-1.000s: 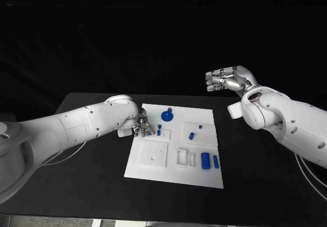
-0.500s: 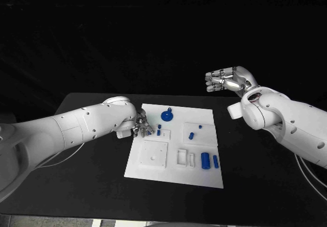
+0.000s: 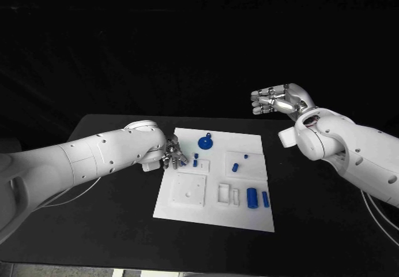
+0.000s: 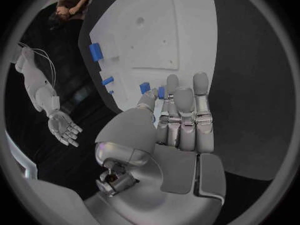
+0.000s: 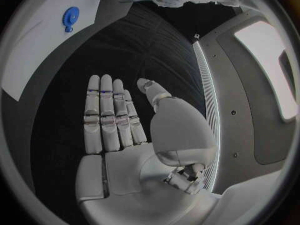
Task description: Assemble the parts on the task board
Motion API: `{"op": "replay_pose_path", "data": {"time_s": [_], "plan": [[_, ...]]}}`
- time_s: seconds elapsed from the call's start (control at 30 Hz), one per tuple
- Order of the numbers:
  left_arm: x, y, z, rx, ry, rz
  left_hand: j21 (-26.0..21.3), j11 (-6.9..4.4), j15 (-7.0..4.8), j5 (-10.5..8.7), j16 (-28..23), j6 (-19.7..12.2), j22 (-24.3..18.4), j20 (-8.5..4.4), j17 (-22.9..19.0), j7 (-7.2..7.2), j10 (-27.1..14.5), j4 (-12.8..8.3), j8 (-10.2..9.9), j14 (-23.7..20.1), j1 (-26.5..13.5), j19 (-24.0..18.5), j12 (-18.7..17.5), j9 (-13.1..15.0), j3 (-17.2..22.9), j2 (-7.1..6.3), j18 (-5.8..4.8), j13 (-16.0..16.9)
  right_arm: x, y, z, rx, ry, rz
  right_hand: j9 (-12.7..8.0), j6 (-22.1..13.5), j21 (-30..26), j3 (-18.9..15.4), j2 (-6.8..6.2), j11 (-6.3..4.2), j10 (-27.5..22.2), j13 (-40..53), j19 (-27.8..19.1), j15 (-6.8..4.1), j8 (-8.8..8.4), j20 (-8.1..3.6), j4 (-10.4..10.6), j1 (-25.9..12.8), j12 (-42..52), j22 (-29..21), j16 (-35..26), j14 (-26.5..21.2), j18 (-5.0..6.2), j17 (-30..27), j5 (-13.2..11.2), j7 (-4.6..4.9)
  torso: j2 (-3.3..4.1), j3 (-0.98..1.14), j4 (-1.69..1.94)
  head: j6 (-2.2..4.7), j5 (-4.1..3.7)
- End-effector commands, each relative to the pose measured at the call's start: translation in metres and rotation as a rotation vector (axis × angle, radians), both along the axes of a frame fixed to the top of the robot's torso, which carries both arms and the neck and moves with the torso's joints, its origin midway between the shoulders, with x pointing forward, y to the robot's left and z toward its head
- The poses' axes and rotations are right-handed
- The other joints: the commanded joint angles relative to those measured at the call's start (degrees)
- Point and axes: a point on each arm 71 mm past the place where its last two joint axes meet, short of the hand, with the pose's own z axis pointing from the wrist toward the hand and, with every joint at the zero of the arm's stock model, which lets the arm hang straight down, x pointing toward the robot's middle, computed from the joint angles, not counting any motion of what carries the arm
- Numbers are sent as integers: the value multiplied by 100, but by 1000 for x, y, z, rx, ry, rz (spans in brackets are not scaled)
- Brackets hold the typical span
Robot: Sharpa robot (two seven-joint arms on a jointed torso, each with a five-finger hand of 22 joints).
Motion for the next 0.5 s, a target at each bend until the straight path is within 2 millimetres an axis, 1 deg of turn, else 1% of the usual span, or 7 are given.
{"op": "replay_pose_path", "data": {"time_s": [0.03, 0.13, 0.3, 0.33, 0.4, 0.47, 0.5], "plan": [[-1, -7, 7, -56, -32, -17, 36, -11, -42, 17, 8, 68, 106, -18, 17, -8, 69, -924, 25, -16, 76, -24, -30, -12, 965, -26, 88, -17, 0, 2, -1, -7, 9, 26, 5, -11, 8, -10, -20, -2, -49, -9, -52, -13, -8, -2, 1, -9, -25, -7, -33, -36, 15, -8, 34, 16, -1, -8, 6, 13, 3], [-1, -7, 12, -65, -39, -18, 40, -13, -44, 16, 12, 78, 107, -19, 21, -10, 75, -930, 24, -11, 83, -25, -32, -15, 967, -33, 88, -18, 0, 2, -2, -8, 12, 26, 5, -12, 8, 3, -21, -1, -51, -9, -56, -14, -9, -1, -10, -6, -24, -7, -32, -39, 15, -8, 59, 17, -4, -8, 7, 28, 14], [-1, -5, 18, -79, -57, -18, 49, -14, -44, -4, 10, 94, 105, -19, 29, -10, 89, -920, 8, -10, 100, -25, -48, -33, 963, -48, 90, -24, 1, 3, -3, -13, 23, 37, 5, -13, 9, 18, -26, -3, -50, -9, -55, -14, -9, -3, -27, 5, -22, -7, -31, -39, 17, -8, 76, 18, -3, -7, -11, 48, 33], [-1, -4, 20, -82, -64, -23, 51, -9, -42, -46, 0, 84, 104, -19, 26, -4, 80, -916, -2, -15, 119, -25, -54, -40, 964, -35, 90, -25, 1, 5, -4, -17, 27, 45, 5, -14, 14, 32, -30, -2, -46, -8, -46, -13, -8, -8, -49, 24, -21, -5, -27, -32, 19, -5, 77, 22, 0, -6, -19, 53, 37], [-2, -3, 23, -89, -76, -30, 51, -7, -41, -48, -11, 82, 104, -18, 22, -1, 70, -920, -5, -17, 142, -29, -55, -43, 965, -32, 90, -24, 1, 7, -5, -28, 29, 58, 5, -11, 20, 78, -29, -6, -32, -8, -27, -19, -9, -19, -105, 72, -20, -4, -21, -21, 24, -1, 79, 24, 4, -4, -26, 58, 28], [-2, -2, 25, -107, -86, -41, 50, -4, -38, -52, -26, 84, 103, -15, 17, 1, 55, -908, -9, -14, 173, -40, -51, -47, 949, -32, 90, -18, 1, 10, -6, -43, 28, 70, 6, 0, 35, 118, -31, -22, 8, -5, 11, -34, -7, -34, -160, 102, -6, 1, -3, 11, 32, 12, 77, 20, 6, 0, -23, 67, 14], [-3, -2, 27, -126, -89, -51, 50, -4, -38, -52, -26, 84, 103, -15, 17, 1, 55, -908, -9, -14, 173, -40, -51, -47, 949, -32, 90, -18, 0, 11, -6, -52, 27, 76, 6, 16, 63, 127, -33, -45, 68, -3, 74, -56, -7, -57, -198, 125, 14, 8, 27, 60, 41, 34, 69, 13, 6, 2, -21, 76, 10]]}}
